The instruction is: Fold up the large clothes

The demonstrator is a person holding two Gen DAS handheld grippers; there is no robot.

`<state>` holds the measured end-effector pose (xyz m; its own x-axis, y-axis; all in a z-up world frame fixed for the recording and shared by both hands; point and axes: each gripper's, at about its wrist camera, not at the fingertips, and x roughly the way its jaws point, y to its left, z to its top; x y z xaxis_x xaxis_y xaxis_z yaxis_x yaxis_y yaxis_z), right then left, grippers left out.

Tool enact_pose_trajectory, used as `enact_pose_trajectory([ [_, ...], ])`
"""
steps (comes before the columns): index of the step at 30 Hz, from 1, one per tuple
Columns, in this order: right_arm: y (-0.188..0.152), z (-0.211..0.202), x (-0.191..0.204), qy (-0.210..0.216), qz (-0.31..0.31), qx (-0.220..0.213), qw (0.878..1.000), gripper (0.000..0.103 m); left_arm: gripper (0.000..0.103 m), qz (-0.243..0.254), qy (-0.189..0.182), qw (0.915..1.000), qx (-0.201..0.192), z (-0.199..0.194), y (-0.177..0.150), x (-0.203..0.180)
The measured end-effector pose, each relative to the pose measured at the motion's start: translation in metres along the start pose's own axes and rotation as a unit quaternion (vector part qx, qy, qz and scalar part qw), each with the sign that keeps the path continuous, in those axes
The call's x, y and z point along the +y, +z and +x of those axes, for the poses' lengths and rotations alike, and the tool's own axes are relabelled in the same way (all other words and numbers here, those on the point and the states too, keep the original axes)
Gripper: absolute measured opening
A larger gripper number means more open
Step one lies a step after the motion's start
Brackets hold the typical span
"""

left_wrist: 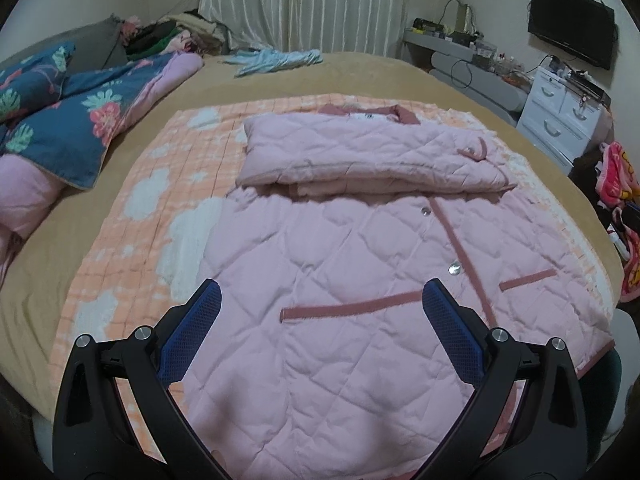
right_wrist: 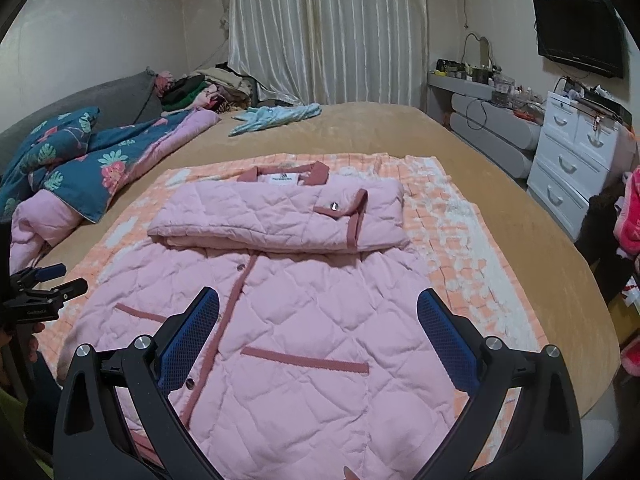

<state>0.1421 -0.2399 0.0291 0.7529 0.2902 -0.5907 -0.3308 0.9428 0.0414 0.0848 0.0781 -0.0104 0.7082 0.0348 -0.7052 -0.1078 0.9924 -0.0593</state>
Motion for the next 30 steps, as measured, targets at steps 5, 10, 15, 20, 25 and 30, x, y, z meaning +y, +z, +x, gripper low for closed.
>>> enact_pose_trajectory([
  [5, -0.009, 0.008, -0.004, -0.001, 0.005, 0.014, 1.000, 0.099, 0.095, -0.002, 0.006, 0.9999, 0.009, 0.004, -0.011, 0.010],
  [10, -0.018, 0.012, -0.007, 0.001, 0.007, 0.022, 1.000, 0.099, 0.095, -0.005, 0.020, 0.9996, 0.021, 0.011, -0.024, 0.026],
  [15, -0.033, 0.016, -0.018, -0.009, 0.014, 0.035, 0.999, 0.099, 0.095, -0.012, 0.026, 0.9990, 0.035, 0.017, -0.037, 0.039],
  [20, -0.053, 0.019, -0.031, -0.016, 0.029, 0.051, 0.998, 0.099, 0.095, -0.020, 0.029, 0.9981, 0.049, 0.022, -0.053, 0.050],
  [25, -0.072, 0.019, -0.044, -0.022, 0.037, 0.065, 0.997, 0.099, 0.095, -0.034, 0.029, 0.9969, 0.065, 0.027, -0.066, 0.062],
  [30, -0.088, 0.022, -0.053, -0.027, 0.041, 0.085, 0.995, 0.099, 0.095, -0.044, 0.035, 0.9955, 0.076, 0.031, -0.076, 0.067],
])
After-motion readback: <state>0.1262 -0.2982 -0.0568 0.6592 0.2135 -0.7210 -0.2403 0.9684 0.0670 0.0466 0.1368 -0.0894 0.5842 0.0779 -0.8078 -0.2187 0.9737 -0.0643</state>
